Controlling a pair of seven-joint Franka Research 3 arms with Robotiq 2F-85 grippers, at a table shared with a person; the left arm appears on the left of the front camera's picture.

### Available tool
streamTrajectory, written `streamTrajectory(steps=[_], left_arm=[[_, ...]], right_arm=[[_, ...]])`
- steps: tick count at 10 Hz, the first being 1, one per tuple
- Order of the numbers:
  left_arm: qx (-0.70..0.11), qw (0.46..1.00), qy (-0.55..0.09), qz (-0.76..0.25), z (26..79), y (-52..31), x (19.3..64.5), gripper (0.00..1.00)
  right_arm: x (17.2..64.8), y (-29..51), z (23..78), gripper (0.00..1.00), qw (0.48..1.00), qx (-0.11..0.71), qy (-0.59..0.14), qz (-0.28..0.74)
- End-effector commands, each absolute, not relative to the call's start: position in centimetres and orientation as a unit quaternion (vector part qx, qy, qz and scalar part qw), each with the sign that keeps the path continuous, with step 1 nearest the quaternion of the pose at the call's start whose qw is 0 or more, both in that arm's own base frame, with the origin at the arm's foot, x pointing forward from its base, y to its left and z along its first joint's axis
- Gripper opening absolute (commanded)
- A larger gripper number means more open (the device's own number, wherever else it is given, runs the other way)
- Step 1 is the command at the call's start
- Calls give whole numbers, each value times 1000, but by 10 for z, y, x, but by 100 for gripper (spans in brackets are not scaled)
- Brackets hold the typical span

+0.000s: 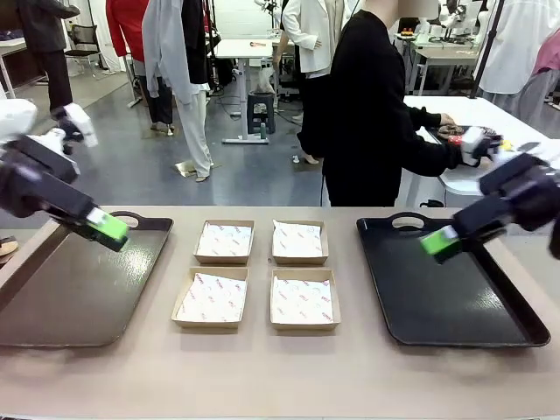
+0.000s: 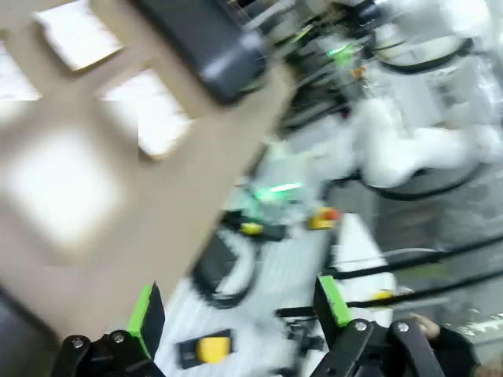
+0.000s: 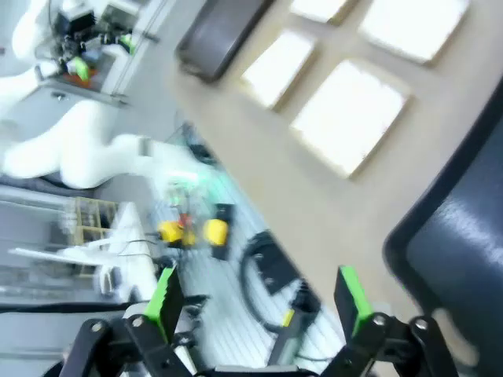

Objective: Individually package the donuts and arrange them on the tray.
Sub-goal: Pick up one Paper togo box.

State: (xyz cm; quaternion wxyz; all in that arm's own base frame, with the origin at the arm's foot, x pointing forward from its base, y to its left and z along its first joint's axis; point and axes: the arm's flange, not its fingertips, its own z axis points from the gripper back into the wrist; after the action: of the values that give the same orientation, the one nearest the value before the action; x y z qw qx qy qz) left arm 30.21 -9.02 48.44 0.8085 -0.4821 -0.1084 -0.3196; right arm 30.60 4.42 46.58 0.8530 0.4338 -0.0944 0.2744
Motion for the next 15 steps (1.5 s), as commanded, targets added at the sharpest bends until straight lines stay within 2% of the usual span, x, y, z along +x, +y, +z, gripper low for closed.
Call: streamTrajectory(steps=[1, 3, 5, 8, 15], left_arm=[[-606, 764, -69, -213, 463, -52, 298, 100], [-647, 741, -54, -174, 449, -20, 298, 100], [-653, 741, -32, -153, 435, 12, 291, 100], [-631, 767, -59, -104, 427, 49, 275, 100], [-594, 801, -73, -15, 381, 94, 278, 100]], right_arm=[[294, 3, 450, 100, 830, 511, -50, 216], [289, -38, 440, 100, 808, 560, -46, 177], [277, -72, 431, 100, 806, 572, -57, 139], [266, -106, 420, 100, 801, 586, -74, 99], [263, -146, 414, 100, 783, 612, -101, 48]])
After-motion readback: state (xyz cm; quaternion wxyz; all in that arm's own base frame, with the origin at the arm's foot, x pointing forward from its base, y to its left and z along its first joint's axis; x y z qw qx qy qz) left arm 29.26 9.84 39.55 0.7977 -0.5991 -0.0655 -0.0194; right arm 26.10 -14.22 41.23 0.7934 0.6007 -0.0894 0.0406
